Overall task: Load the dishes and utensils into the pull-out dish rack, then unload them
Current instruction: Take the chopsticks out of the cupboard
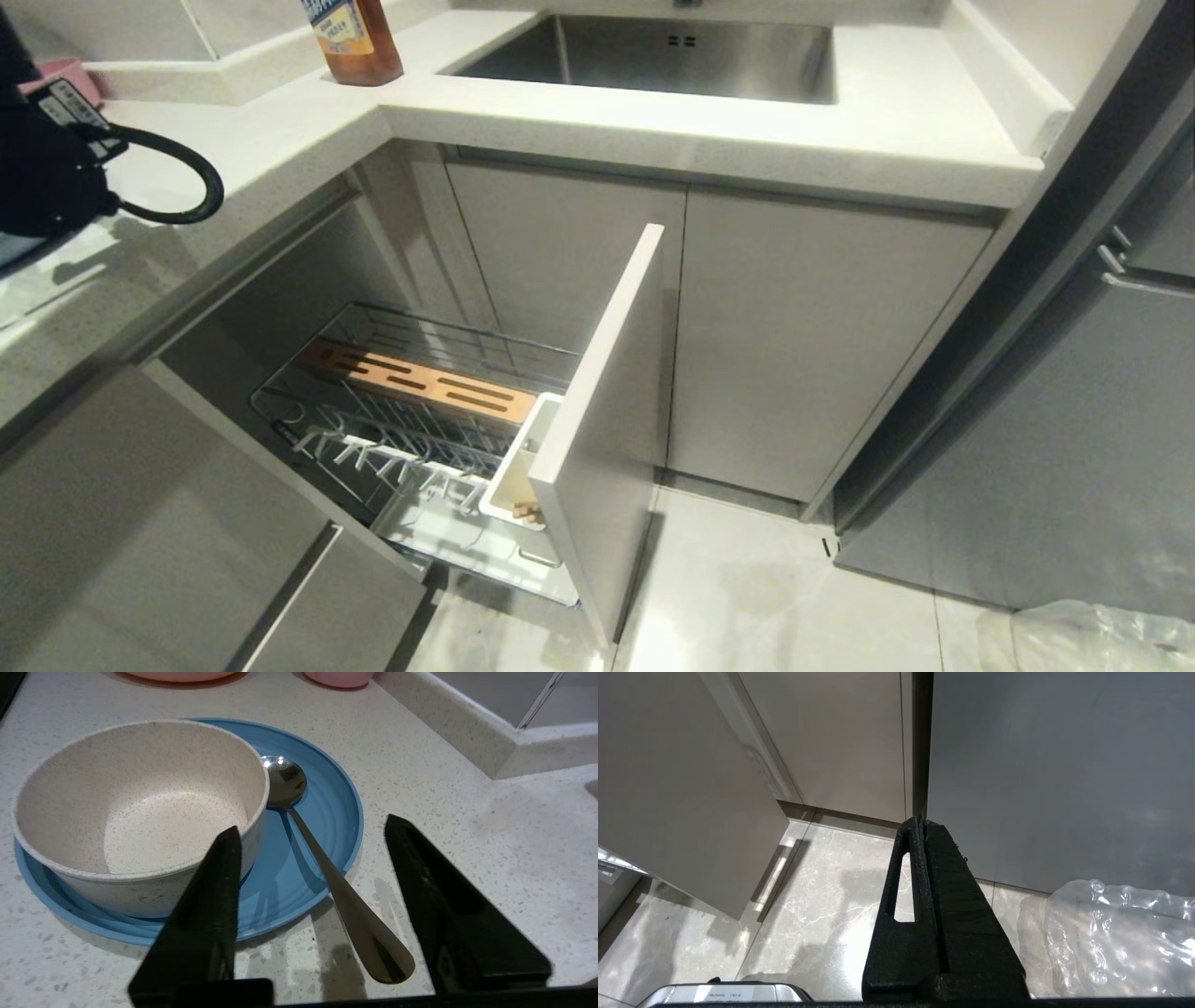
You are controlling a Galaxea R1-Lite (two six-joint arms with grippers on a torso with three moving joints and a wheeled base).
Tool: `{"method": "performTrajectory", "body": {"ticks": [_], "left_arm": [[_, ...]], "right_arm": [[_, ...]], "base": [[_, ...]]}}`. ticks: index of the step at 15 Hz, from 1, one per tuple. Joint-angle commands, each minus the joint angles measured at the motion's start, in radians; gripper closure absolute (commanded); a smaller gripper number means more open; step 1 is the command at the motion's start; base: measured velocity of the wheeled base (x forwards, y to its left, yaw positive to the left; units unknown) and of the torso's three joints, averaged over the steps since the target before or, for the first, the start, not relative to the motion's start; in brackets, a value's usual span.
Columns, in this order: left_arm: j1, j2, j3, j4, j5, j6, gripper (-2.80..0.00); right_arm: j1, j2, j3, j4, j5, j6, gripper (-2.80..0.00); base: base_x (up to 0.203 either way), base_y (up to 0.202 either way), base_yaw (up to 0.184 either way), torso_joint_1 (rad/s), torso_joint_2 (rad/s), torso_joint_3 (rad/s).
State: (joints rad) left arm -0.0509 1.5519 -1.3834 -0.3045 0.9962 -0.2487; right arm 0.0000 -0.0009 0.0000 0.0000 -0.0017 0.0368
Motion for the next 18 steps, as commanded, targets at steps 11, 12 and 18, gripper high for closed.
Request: {"method": "performTrajectory", "body": {"ticks": [11, 12, 18], "left_arm": [[-0.057, -0.174, -0.023, -0.001, 0.001, 0.013, 0.00], [-0.064, -0.185, -0.023, -0.001, -0.001, 0.020, 0.00], [-0.149, -0.249, -0.041, 0.109, -0.077, -0.001, 0.00]], "right_arm": [[0.000, 0.001, 0.000, 0.000, 0.000, 0.000, 0.00], [0.000, 0.001, 0.000, 0.000, 0.000, 0.000, 0.00], [0.000, 0.001, 0.000, 0.000, 0.000, 0.000, 0.00]], "base": [[0.000, 0.000, 0.000, 0.000, 0.00, 0.000], [0.000, 0.000, 0.000, 0.000, 0.00, 0.000], [0.000, 0.000, 0.000, 0.000, 0.00, 0.000]]}}
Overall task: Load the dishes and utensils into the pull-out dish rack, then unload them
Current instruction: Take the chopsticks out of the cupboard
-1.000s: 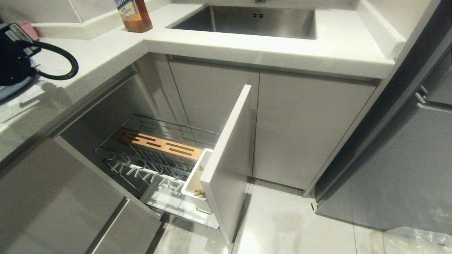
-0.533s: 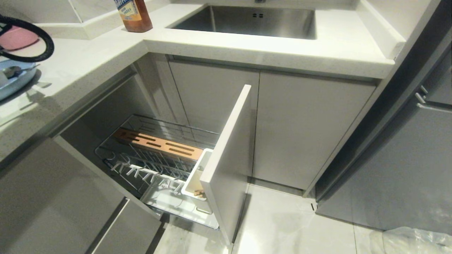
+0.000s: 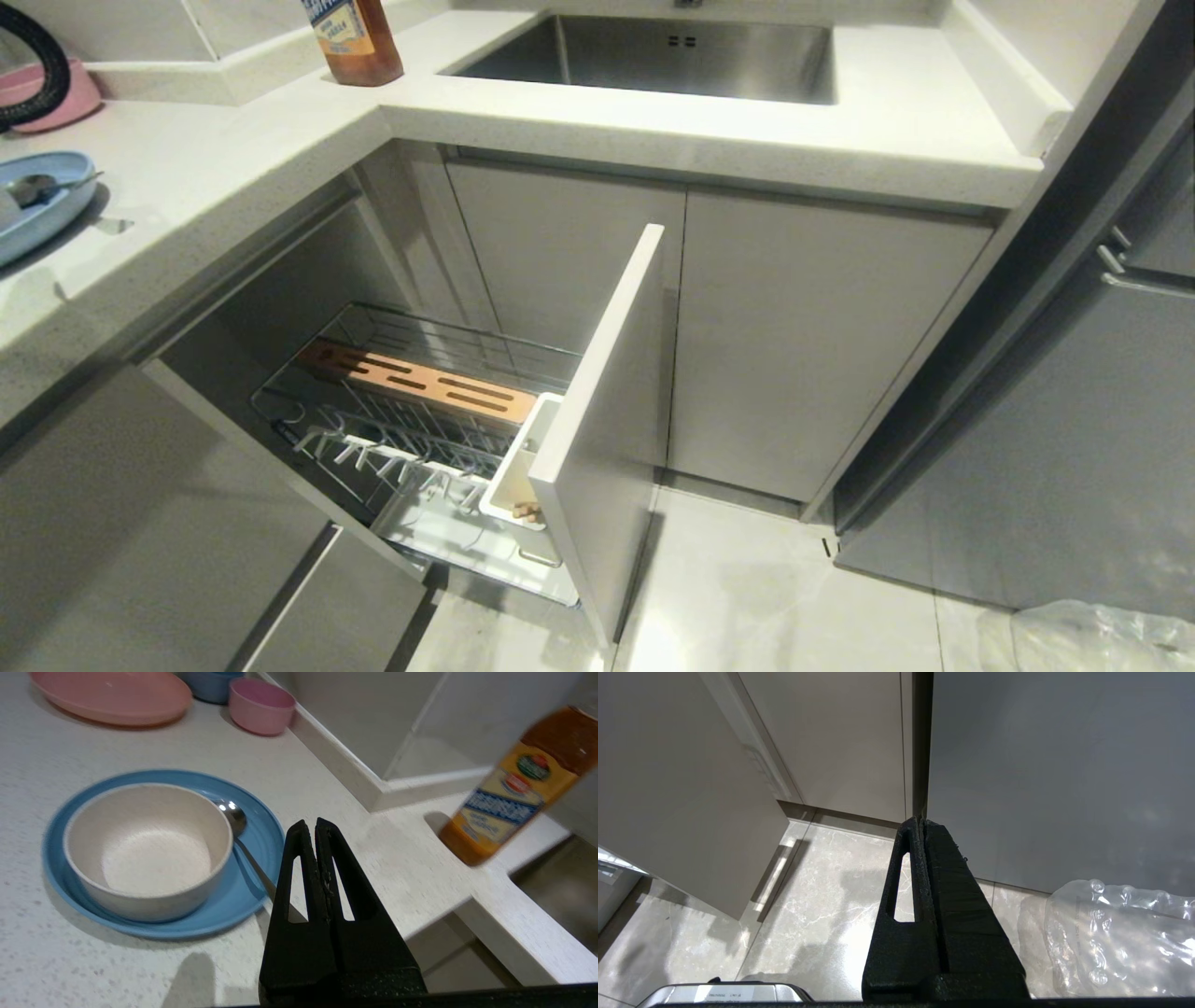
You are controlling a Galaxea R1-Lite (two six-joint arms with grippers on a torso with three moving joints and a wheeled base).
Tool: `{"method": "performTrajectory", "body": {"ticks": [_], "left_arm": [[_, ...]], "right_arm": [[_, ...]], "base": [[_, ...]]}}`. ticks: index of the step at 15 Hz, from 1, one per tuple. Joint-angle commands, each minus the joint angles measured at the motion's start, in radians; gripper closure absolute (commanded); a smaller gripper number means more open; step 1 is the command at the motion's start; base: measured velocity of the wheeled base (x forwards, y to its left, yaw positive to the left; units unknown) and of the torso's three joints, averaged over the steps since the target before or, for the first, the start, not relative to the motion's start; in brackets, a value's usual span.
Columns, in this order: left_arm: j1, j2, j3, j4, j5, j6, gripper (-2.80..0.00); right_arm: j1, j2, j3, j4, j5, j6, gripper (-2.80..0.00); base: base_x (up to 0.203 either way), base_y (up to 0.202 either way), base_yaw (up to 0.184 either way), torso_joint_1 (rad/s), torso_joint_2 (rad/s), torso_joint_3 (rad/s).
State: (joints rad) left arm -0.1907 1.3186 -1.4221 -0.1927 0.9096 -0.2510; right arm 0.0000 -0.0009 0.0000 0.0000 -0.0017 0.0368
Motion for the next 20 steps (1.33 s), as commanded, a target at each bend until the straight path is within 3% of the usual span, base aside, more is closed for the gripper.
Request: {"method": "performTrajectory", "body": {"ticks": [1, 3, 6, 9, 10, 12, 16, 20], "left_arm": [[-0.025, -0.015, -0.009, 0.040, -0.006, -0.011, 0.00], [-0.049, -0.010, -0.036, 0.164, -0.046, -0.072, 0.00], [-0.080, 0.027, -0.089, 0.415, -0.190, -0.200, 0.00], [-0.112, 0.092, -0.137, 0.670, -0.430, -0.282, 0.00], [-0.130, 0.118, -0.151, 0.757, -0.513, -0.296, 0.00], [-0.158, 0.170, -0.177, 0.887, -0.617, -0.307, 0.00], [-0.218, 0.273, -0.203, 1.065, -0.708, -0.301, 0.00], [-0.280, 0.362, -0.207, 1.142, -0.834, -0.302, 0.00]], "right_arm": [[0.000, 0.001, 0.000, 0.000, 0.000, 0.000, 0.00], [0.000, 0.001, 0.000, 0.000, 0.000, 0.000, 0.00], [0.000, 0.001, 0.000, 0.000, 0.000, 0.000, 0.00], [0.000, 0.001, 0.000, 0.000, 0.000, 0.000, 0.00], [0.000, 0.001, 0.000, 0.000, 0.000, 0.000, 0.00], [0.000, 0.001, 0.000, 0.000, 0.000, 0.000, 0.00], [0.000, 0.001, 0.000, 0.000, 0.000, 0.000, 0.00], [0.000, 0.001, 0.000, 0.000, 0.000, 0.000, 0.00]], "base": [[0.000, 0.000, 0.000, 0.000, 0.00, 0.000], [0.000, 0.000, 0.000, 0.000, 0.00, 0.000], [0.000, 0.000, 0.000, 0.000, 0.00, 0.000], [0.000, 0.000, 0.000, 0.000, 0.00, 0.000], [0.000, 0.000, 0.000, 0.000, 0.00, 0.000], [0.000, 0.000, 0.000, 0.000, 0.00, 0.000], [0.000, 0.000, 0.000, 0.000, 0.00, 0.000], [0.000, 0.000, 0.000, 0.000, 0.00, 0.000]]}}
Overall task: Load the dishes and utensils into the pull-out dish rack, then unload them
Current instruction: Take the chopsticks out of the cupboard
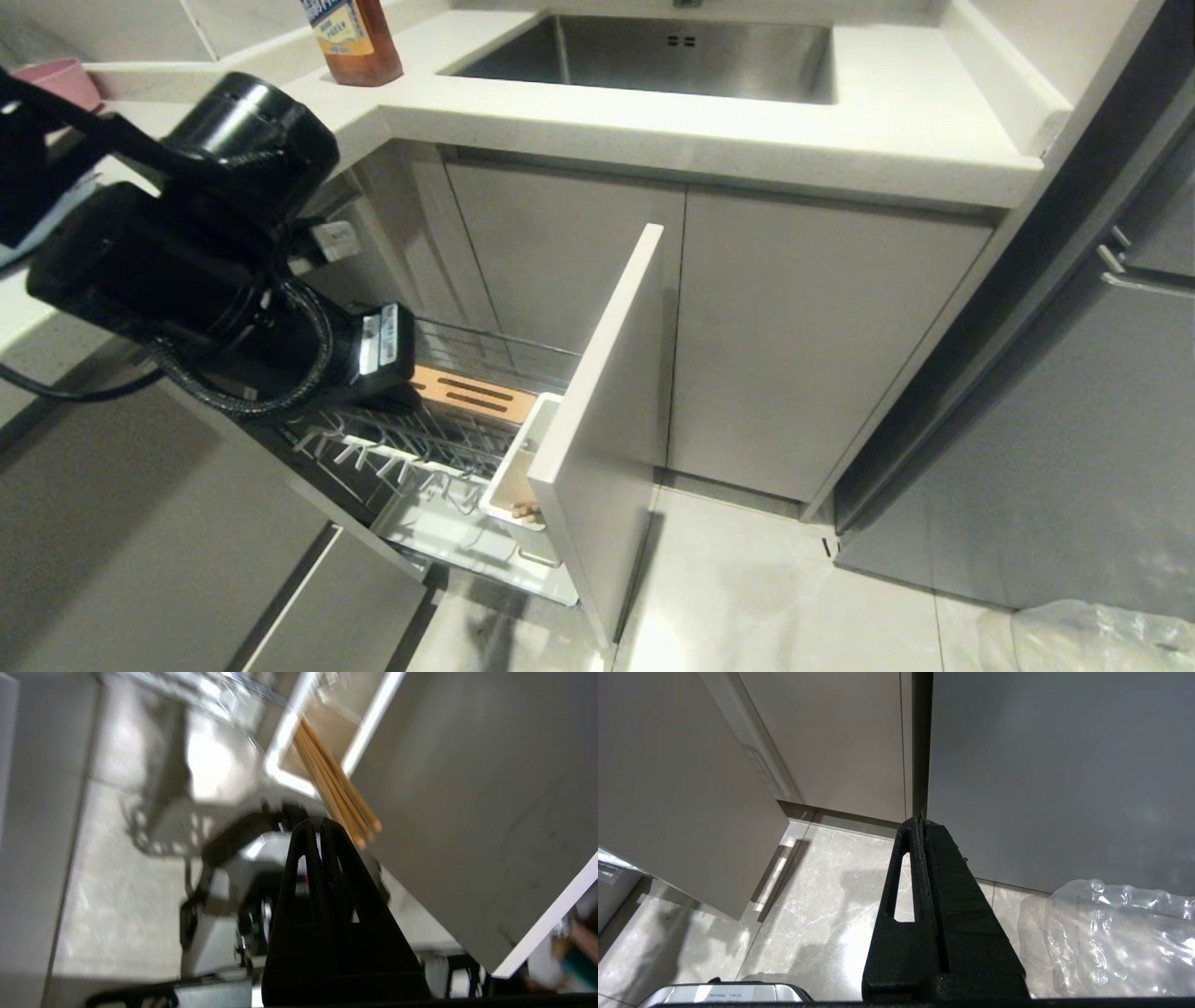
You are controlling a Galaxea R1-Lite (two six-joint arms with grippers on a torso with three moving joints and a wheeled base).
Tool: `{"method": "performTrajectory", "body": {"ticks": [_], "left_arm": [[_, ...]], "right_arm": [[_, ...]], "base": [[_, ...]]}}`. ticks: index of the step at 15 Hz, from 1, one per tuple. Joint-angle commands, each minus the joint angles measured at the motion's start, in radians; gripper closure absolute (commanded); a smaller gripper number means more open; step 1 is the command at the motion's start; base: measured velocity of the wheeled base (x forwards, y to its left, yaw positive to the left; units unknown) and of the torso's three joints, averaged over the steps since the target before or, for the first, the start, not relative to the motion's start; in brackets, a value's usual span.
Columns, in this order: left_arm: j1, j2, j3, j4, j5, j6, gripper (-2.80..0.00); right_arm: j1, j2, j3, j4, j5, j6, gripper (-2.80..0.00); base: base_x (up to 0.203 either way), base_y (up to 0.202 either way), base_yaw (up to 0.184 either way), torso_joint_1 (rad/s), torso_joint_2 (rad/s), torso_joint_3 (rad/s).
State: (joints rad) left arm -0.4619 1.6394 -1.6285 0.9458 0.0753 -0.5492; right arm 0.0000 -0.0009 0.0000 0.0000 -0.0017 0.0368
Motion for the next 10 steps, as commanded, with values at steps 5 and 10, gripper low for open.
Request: {"method": "performTrajectory", "body": {"ticks": [5, 10], "left_arm": [[-0.028, 0.135, 0.002, 0.039, -0.096, -0.004, -2.80], [-0.029, 0.206, -0.006, 0.065, -0.093, -0.002, -2.80]], "right_arm": [[0.000, 0.001, 0.000, 0.000, 0.000, 0.000, 0.00], [0.000, 0.001, 0.000, 0.000, 0.000, 0.000, 0.00]], "base": [[0.000, 0.000, 0.000, 0.000, 0.00, 0.000], [0.000, 0.000, 0.000, 0.000, 0.00, 0.000]]}}
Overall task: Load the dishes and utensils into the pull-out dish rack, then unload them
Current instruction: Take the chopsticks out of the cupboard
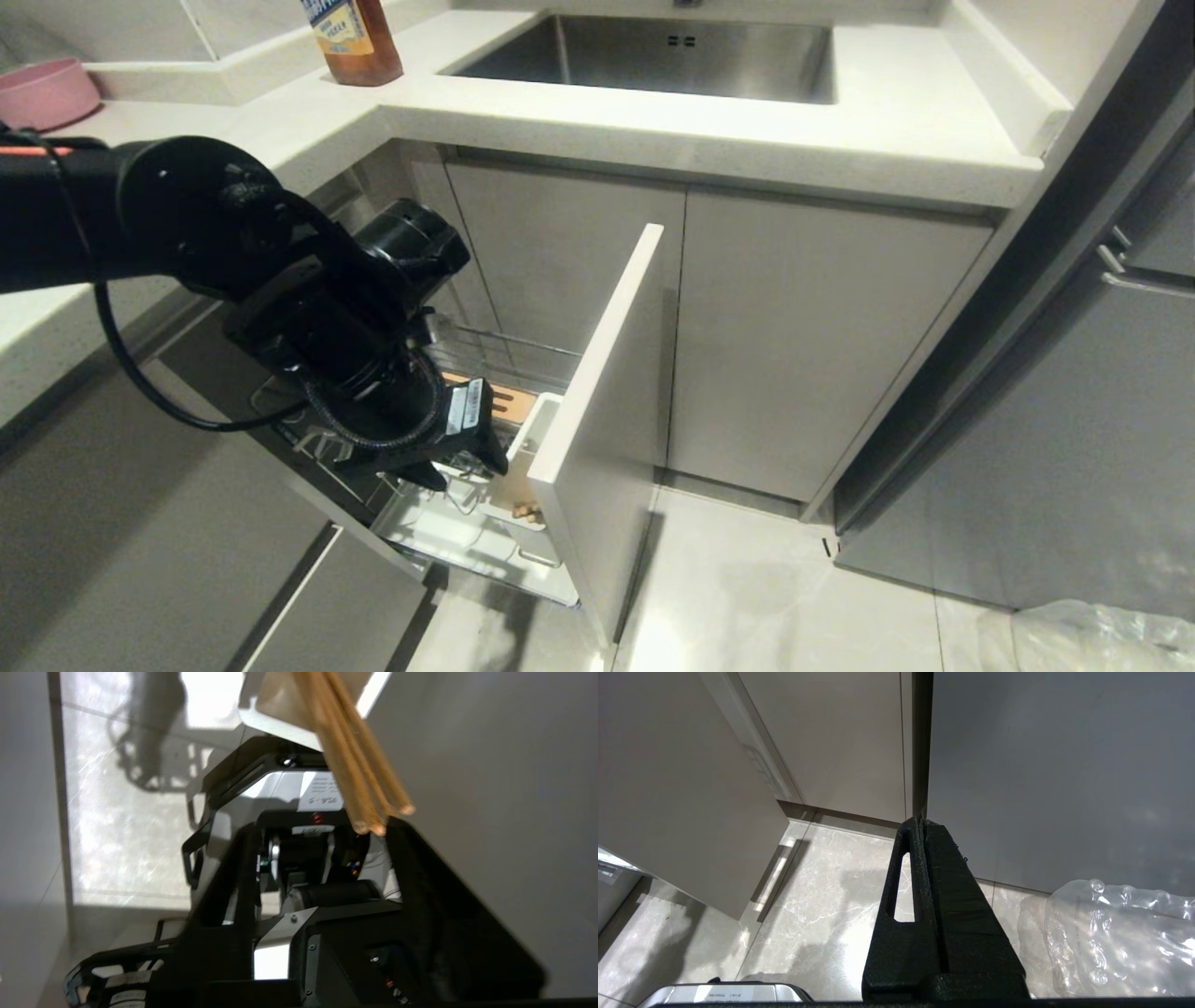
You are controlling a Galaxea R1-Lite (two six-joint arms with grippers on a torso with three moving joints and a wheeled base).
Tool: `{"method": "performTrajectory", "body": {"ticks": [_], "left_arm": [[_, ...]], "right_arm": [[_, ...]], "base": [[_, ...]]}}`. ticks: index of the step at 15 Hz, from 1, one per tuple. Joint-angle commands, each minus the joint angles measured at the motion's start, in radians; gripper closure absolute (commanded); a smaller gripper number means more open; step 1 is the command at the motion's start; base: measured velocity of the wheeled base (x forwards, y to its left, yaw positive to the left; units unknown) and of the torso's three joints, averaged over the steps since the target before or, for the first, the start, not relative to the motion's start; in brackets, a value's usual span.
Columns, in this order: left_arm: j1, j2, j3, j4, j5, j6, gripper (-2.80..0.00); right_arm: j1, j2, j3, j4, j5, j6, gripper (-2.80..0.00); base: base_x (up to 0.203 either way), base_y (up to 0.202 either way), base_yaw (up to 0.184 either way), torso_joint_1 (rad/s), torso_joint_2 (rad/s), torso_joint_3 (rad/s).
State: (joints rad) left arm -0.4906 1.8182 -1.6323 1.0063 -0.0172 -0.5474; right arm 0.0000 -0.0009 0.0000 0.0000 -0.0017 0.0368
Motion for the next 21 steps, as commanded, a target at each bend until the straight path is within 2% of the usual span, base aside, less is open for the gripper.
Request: {"method": "performTrajectory", "body": {"ticks": [1, 4, 14, 17, 21], "left_arm": [[0.000, 0.045, -0.003, 0.017, 0.001, -0.001, -2.80], [0.001, 0.078, -0.006, 0.085, 0.003, 0.064, -2.80], [0.000, 0.106, -0.014, 0.091, 0.008, 0.065, -2.80], [0.004, 0.082, -0.017, 0.092, 0.055, 0.061, -2.80], [0.006, 0.062, -0.026, 0.094, 0.058, 0.060, -2.80]], "right_arm": [[0.000, 0.001, 0.000, 0.000, 0.000, 0.000, 0.00], [0.000, 0.001, 0.000, 0.000, 0.000, 0.000, 0.00], [0.000, 0.001, 0.000, 0.000, 0.000, 0.000, 0.00], [0.000, 0.001, 0.000, 0.000, 0.000, 0.000, 0.00], [0.000, 0.001, 0.000, 0.000, 0.000, 0.000, 0.00]], "base": [[0.000, 0.000, 0.000, 0.000, 0.00, 0.000], [0.000, 0.000, 0.000, 0.000, 0.00, 0.000], [0.000, 0.000, 0.000, 0.000, 0.00, 0.000], [0.000, 0.000, 0.000, 0.000, 0.00, 0.000], [0.000, 0.000, 0.000, 0.000, 0.00, 0.000]]}}
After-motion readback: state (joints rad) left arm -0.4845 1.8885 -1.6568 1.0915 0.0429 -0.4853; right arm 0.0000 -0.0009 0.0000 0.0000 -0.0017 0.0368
